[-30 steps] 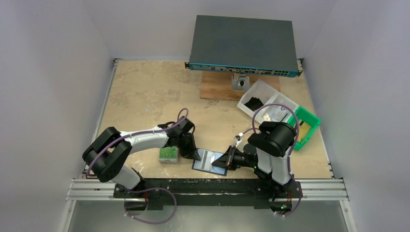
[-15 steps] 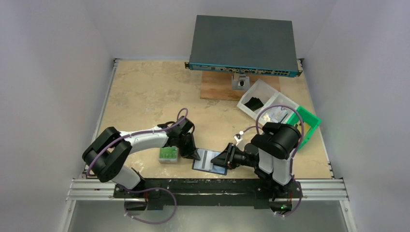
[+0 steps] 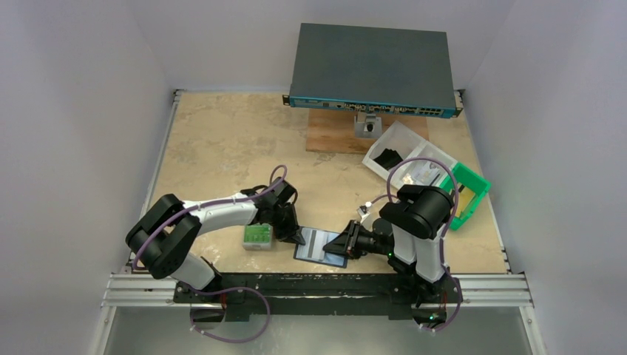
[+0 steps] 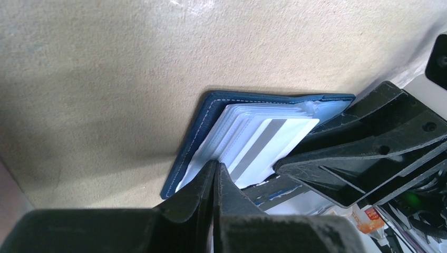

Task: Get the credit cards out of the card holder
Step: Remove the credit card from the card holder.

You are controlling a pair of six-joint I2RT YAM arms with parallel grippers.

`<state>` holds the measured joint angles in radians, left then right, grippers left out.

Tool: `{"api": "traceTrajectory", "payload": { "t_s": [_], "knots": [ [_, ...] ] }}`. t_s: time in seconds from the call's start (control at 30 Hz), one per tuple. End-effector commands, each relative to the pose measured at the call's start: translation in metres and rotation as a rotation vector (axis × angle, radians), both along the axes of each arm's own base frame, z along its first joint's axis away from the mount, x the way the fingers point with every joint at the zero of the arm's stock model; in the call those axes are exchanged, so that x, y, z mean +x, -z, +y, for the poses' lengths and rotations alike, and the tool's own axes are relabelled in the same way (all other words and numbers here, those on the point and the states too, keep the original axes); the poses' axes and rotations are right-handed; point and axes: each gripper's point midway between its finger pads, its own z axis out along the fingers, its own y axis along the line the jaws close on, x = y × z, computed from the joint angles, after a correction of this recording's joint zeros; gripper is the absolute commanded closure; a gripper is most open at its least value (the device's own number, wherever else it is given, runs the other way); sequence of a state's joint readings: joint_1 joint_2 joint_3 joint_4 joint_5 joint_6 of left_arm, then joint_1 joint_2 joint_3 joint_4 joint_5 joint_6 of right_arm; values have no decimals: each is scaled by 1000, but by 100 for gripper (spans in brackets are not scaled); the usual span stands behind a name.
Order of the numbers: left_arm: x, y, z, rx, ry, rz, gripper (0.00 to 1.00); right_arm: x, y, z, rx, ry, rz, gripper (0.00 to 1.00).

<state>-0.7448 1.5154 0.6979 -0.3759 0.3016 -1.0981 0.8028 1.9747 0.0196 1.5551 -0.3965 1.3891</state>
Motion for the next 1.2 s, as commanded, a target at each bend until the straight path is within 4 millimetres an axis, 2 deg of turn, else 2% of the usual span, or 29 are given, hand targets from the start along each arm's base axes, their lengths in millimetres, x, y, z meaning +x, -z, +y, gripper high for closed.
{"api": "traceTrajectory", "payload": {
  "t_s": [0.0, 0.17, 0.5, 0.73, 0.87, 1.17],
  "knots": [
    [-10, 48, 76, 366, -28, 7, 100, 13, -27, 9, 93, 5, -148, 78],
    [-9, 48, 75, 364, -27, 5, 100, 15, -26, 10, 78, 3, -155, 82],
    [-7, 48, 74, 366, -15, 2, 100, 27, -24, 17, 10, -3, -196, 79],
    [-7, 49, 74, 366, -12, 4, 100, 28, -17, 17, -27, -9, -185, 83],
    [-8, 49, 74, 367, -12, 6, 100, 24, -18, 15, -16, -17, -174, 93],
    [-10, 53, 79, 387, -22, 14, 100, 19, -16, -3, -71, 28, -171, 98]
  ]
}}
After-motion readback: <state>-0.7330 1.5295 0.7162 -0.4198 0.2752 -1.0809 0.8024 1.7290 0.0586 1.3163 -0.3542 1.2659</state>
